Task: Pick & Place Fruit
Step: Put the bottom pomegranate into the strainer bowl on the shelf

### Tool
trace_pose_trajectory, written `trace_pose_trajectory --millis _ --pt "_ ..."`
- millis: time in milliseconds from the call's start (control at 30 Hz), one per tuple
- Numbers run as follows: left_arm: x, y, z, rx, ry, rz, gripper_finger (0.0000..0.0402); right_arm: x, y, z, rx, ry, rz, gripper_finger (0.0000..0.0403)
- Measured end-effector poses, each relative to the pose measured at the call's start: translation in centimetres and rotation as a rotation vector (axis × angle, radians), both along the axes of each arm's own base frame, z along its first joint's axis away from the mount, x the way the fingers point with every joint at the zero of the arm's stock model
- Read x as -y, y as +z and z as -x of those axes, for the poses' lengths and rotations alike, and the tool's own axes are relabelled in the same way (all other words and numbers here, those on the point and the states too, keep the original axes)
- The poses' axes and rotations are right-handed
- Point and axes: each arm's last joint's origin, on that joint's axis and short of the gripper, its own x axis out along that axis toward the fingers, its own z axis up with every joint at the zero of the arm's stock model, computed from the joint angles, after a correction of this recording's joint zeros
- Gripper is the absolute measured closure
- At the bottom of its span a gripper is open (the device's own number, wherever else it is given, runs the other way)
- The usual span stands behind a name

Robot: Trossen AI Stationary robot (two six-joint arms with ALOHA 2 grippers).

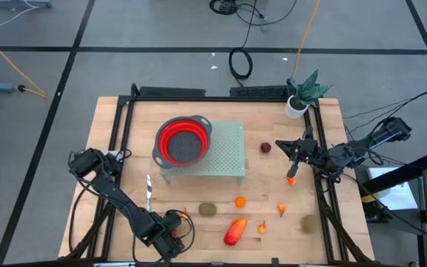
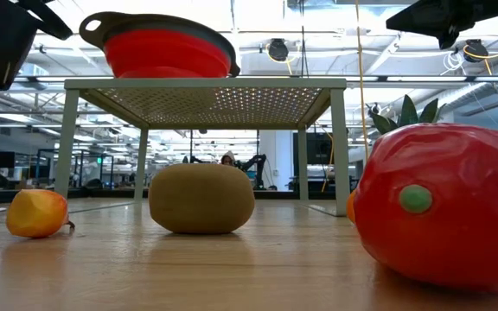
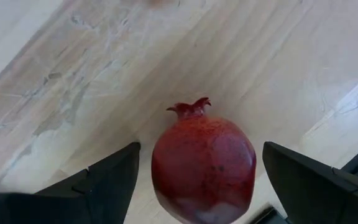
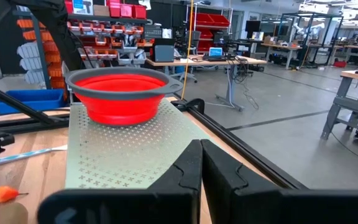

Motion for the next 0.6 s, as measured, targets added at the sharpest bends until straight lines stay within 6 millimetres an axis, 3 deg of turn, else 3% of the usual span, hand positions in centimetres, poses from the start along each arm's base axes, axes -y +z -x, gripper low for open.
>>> trace_pose_trajectory --millis 400,600 --pt "-0.16 -0.10 0.14 -0.018 0.006 -0.009 0.0203 0.00 0.11 0.00 0.012 -0.001 -0.006 0.0403" --pt "-0.23 0.27 0.22 -0.013 0.018 0.000 0.0219 0.00 0.11 0.00 0.012 0.000 -0.006 0.0403"
